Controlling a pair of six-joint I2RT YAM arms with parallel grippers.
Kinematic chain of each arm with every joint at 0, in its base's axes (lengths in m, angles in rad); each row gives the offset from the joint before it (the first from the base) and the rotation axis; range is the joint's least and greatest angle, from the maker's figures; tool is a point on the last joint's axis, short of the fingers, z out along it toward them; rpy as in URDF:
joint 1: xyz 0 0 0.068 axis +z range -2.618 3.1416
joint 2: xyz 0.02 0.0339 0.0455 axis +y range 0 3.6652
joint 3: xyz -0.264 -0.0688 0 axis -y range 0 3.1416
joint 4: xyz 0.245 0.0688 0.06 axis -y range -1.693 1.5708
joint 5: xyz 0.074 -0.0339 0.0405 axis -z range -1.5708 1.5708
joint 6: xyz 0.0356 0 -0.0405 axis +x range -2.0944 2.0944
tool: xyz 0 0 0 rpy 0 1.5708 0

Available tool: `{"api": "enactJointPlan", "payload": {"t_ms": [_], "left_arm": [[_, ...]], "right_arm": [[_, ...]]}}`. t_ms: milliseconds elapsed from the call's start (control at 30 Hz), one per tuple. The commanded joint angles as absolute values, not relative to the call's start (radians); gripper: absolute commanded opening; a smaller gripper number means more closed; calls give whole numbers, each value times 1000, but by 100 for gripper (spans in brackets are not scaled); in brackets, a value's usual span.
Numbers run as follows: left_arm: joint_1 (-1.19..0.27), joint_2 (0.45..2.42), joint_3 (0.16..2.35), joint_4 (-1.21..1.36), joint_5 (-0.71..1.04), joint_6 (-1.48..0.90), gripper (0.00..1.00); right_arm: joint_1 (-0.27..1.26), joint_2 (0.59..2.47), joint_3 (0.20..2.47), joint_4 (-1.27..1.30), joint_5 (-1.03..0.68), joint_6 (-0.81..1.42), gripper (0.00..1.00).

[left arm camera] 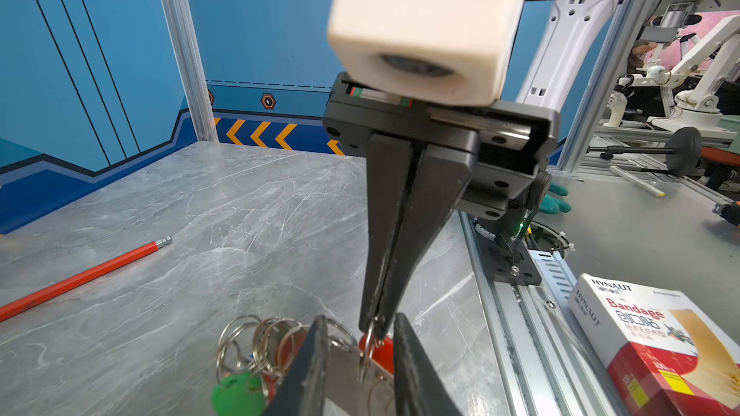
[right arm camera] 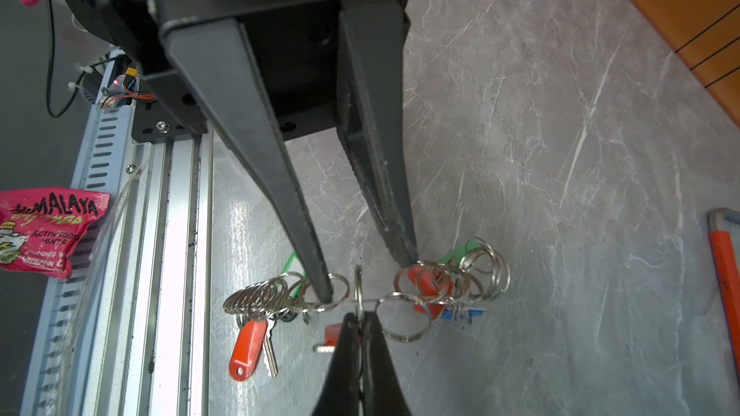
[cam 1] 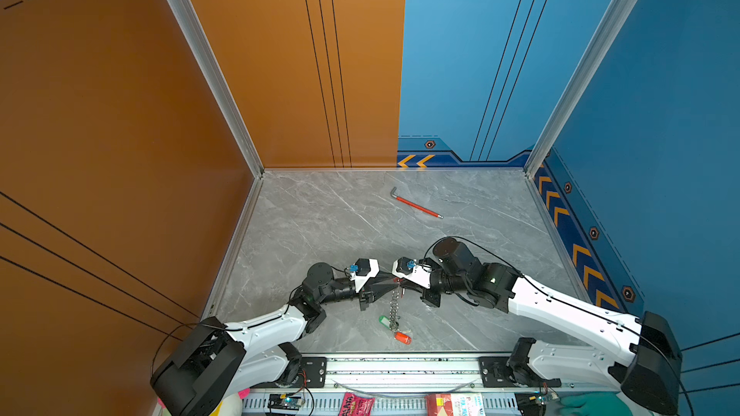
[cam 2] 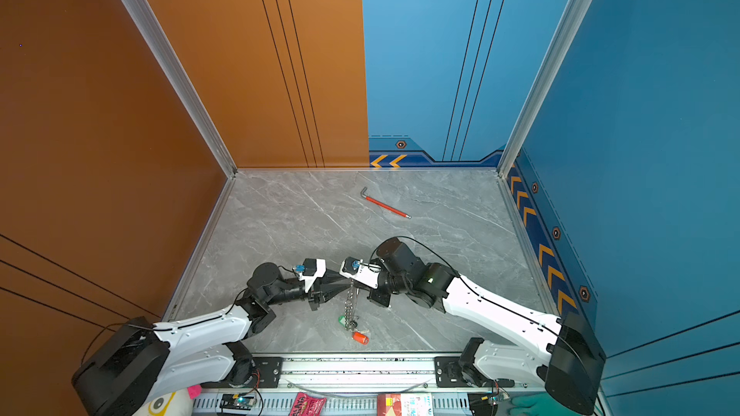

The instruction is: Put the keys on the keyring

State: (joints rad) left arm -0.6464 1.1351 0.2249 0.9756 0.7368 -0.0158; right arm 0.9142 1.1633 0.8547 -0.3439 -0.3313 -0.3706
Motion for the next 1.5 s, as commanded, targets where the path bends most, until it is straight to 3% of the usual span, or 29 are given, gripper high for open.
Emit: {"api": "enactJointPlan", "payload": {"t_ms": [0, 167, 333, 733, 1267, 1467], "left_arm": [[-641, 1146, 254, 955, 746, -1, 28], [-644, 1159, 261, 954, 775, -7, 27], [-647, 1187, 276, 954, 810, -16, 20], [-647, 1225, 291, 955, 821, -22, 19], [-646, 1237, 304, 938, 785, -21, 0], [-638, 1204, 291, 936, 717, -24, 0]], "right_arm": [[926, 1163, 903, -405, -290, -398, 0], [928, 1162, 912, -405, -295, -406, 0], [933, 1177, 923, -401, -295, -411, 0], [922, 1158, 911, -368, -282, -408, 0], [910, 1156, 899, -325, -299, -383, 0], [883, 1103, 841, -265, -242, -321, 21]]}}
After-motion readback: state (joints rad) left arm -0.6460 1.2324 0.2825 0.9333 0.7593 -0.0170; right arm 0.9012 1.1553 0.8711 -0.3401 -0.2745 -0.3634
